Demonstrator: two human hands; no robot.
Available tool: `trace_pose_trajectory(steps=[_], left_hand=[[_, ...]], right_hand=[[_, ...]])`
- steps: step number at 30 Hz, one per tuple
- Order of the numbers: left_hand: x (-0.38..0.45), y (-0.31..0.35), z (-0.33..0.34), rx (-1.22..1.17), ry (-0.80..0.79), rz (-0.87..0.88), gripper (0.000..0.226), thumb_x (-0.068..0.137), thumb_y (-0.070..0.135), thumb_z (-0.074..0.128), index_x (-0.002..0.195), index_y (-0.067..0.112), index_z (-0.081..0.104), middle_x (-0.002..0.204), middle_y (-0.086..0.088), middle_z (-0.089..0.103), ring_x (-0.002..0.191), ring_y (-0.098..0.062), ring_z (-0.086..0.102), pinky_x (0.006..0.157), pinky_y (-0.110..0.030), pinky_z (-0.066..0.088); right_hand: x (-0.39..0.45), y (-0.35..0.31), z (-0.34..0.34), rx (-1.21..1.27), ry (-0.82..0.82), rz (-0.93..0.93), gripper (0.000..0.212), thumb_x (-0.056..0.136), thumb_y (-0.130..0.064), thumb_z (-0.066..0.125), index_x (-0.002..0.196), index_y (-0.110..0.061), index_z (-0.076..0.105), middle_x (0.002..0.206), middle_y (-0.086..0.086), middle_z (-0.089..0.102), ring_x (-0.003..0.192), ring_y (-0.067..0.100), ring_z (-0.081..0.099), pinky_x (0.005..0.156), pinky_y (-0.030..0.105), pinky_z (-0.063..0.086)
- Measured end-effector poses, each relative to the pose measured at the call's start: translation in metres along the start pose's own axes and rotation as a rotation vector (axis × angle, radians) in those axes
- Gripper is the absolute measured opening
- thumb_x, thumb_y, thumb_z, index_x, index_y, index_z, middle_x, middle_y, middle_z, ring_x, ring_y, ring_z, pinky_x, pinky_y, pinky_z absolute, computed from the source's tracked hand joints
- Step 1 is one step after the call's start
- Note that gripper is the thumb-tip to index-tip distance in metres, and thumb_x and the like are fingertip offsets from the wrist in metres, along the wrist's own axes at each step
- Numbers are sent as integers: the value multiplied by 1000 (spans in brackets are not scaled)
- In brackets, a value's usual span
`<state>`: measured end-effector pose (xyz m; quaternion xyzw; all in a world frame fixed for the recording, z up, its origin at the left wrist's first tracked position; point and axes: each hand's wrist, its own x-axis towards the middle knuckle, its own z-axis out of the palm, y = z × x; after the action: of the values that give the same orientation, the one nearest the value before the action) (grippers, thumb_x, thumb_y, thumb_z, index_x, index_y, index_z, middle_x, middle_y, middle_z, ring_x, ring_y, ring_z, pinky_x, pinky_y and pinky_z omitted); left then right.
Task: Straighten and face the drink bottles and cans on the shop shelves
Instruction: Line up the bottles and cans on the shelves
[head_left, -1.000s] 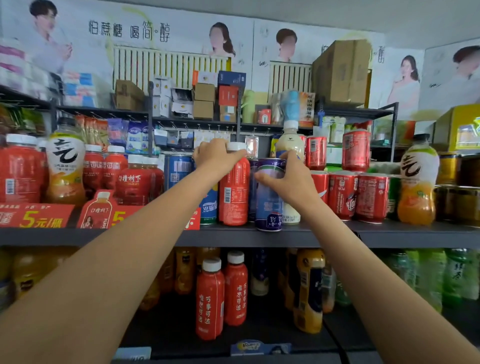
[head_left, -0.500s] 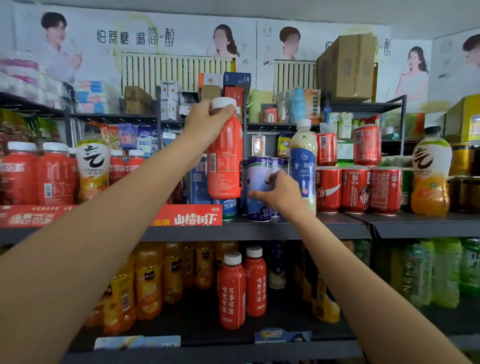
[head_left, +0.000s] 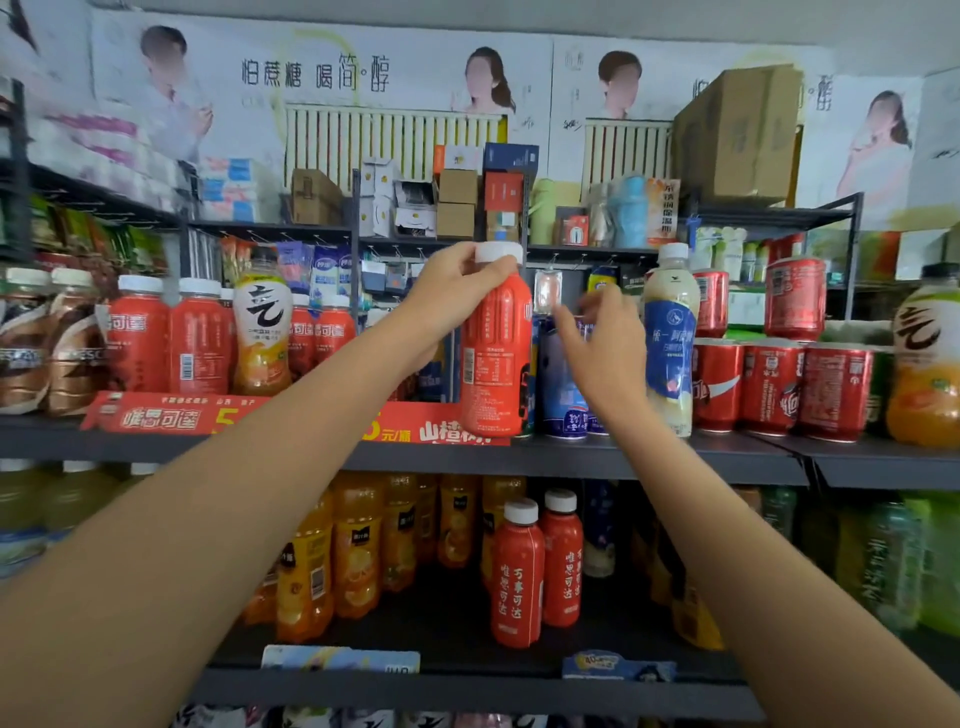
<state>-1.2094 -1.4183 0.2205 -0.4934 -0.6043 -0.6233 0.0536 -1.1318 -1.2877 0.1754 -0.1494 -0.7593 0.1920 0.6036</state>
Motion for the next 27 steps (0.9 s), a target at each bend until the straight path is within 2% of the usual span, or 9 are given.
trace_pose_trajectory(steps=[2, 4, 8, 11, 14, 17, 23, 24, 27], left_hand=[[5, 7, -5, -67, 46, -11, 33, 93, 27, 54, 122, 10, 55, 97, 2, 64, 83, -8, 61, 70, -20, 45], [11, 13, -14, -168, 114, -24, 29, 92, 26, 55, 117, 10, 57, 92, 2, 63, 81, -10, 61, 73, -23, 46], [21, 17, -42, -355, 211, -39, 19, 90, 22, 59, 109, 17, 56, 100, -4, 65, 90, -17, 64, 77, -35, 55], [26, 15, -66, -376, 267, -24, 36, 87, 22, 63, 120, 14, 53, 108, -6, 64, 93, -20, 66, 73, -35, 57], [29, 6, -92, -341, 296, 5, 48, 85, 20, 66, 128, 11, 48, 113, -5, 62, 93, -18, 66, 76, -33, 57], [28, -5, -122, -224, 163, 21, 43, 88, 15, 62, 128, 8, 49, 109, -3, 62, 95, -15, 63, 75, -25, 54], [29, -54, -171, 161, -20, -240, 34, 94, 24, 53, 125, 10, 52, 121, -4, 59, 102, -14, 55, 93, -30, 42], [27, -66, -171, 228, -97, -289, 32, 94, 23, 52, 122, 7, 54, 118, -6, 61, 99, -15, 57, 92, -28, 43], [22, -90, -166, 263, -232, -312, 26, 95, 17, 50, 115, 2, 58, 110, -5, 63, 95, -13, 57, 65, -10, 42]], right_hand=[[15, -34, -3, 284, -155, -46, 27, 95, -25, 52, 114, -6, 53, 102, 8, 61, 80, 9, 55, 63, 12, 39], [29, -58, -2, 453, -352, -69, 31, 94, -21, 53, 124, -14, 50, 104, 6, 62, 83, 10, 58, 67, 17, 45], [42, -77, 17, 469, -569, -182, 74, 80, -14, 72, 141, -22, 30, 121, 10, 56, 103, 21, 60, 85, 33, 53], [38, -102, 43, 429, -520, -224, 99, 72, -19, 80, 147, -21, 15, 121, 7, 57, 102, 16, 62, 92, 33, 51], [33, -121, 74, 455, -411, -248, 100, 70, -17, 80, 147, -23, 17, 121, 8, 59, 100, 18, 63, 90, 36, 52], [30, -130, 102, 481, -399, -186, 98, 69, -9, 80, 145, -27, 20, 118, 7, 58, 94, 18, 62, 80, 30, 55], [28, -126, 137, 418, -395, 63, 95, 67, -4, 81, 139, -32, 25, 110, 7, 58, 98, 25, 62, 86, 48, 53], [27, -122, 137, 408, -397, 97, 95, 67, -2, 80, 138, -32, 25, 108, 6, 58, 97, 25, 62, 85, 48, 53], [26, -116, 132, 360, -354, 162, 97, 64, -1, 81, 139, -32, 27, 103, 8, 62, 92, 26, 64, 83, 48, 54]])
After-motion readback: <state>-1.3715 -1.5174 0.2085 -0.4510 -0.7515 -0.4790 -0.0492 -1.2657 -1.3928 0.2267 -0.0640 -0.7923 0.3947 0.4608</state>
